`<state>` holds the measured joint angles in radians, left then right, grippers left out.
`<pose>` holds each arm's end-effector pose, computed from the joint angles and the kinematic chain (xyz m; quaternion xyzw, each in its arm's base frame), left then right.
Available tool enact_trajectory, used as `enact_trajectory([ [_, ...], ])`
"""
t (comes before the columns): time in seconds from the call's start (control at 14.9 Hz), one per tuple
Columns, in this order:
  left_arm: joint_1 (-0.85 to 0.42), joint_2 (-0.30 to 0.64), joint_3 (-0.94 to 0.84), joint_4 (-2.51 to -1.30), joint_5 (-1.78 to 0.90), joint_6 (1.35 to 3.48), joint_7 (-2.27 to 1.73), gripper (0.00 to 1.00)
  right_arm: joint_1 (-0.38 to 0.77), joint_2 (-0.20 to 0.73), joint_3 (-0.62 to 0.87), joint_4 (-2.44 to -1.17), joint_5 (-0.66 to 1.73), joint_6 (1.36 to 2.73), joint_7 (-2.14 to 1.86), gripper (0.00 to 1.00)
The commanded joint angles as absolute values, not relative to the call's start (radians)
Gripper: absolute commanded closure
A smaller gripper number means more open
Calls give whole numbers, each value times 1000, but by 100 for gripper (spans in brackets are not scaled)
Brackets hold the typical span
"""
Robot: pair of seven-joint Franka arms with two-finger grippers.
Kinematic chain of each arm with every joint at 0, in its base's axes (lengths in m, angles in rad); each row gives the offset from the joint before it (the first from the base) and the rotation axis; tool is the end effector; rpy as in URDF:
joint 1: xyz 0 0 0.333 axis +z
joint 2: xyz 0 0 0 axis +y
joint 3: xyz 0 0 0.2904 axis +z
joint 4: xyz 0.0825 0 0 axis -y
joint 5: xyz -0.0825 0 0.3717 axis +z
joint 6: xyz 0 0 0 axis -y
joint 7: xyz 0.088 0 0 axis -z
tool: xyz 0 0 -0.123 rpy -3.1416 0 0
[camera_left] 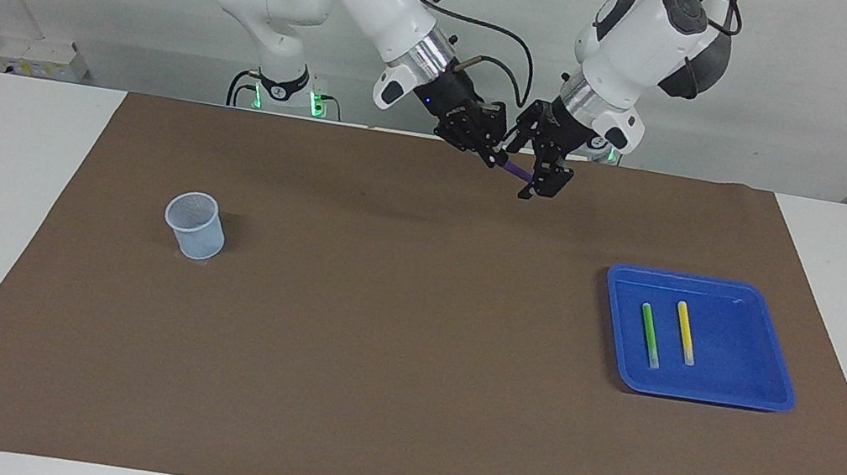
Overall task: Right arm passes pens to left for tray arrangement
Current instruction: 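Close the left gripper on the purple pen held by the right gripper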
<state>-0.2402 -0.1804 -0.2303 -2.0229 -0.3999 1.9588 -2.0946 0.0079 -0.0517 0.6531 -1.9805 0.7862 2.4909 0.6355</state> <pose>0.4412 -0.2654 0.5036 0.6282 0.7577 -0.1447 0.1016 0.4581 0.3669 0.5119 -0.8963 0.2150 -0.0270 0.3870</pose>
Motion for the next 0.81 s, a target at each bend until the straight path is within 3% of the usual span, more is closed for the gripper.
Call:
enact_trajectory([
  [0.0, -256, -218, -219, -2063, -413, 1983, -2105, 14, 11, -49, 655, -1985, 816, 2516, 632, 100],
  [0.07, -256, -218, -219, -2063, -413, 1982, -2099, 33, 11, -49, 655, -1983, 816, 2516, 632, 100],
  [0.13, -258, -218, -219, -2060, -413, 1980, -2094, 71, 11, -48, 655, -1983, 816, 2516, 632, 100],
  [0.2, -264, -218, -219, -2059, -410, 1976, -2089, 100, 11, -48, 655, -1983, 816, 2516, 632, 100],
  [0.74, -267, -216, -219, -2052, -407, 1973, -2069, 100, 11, -40, 655, -1979, 816, 2526, 630, 100],
])
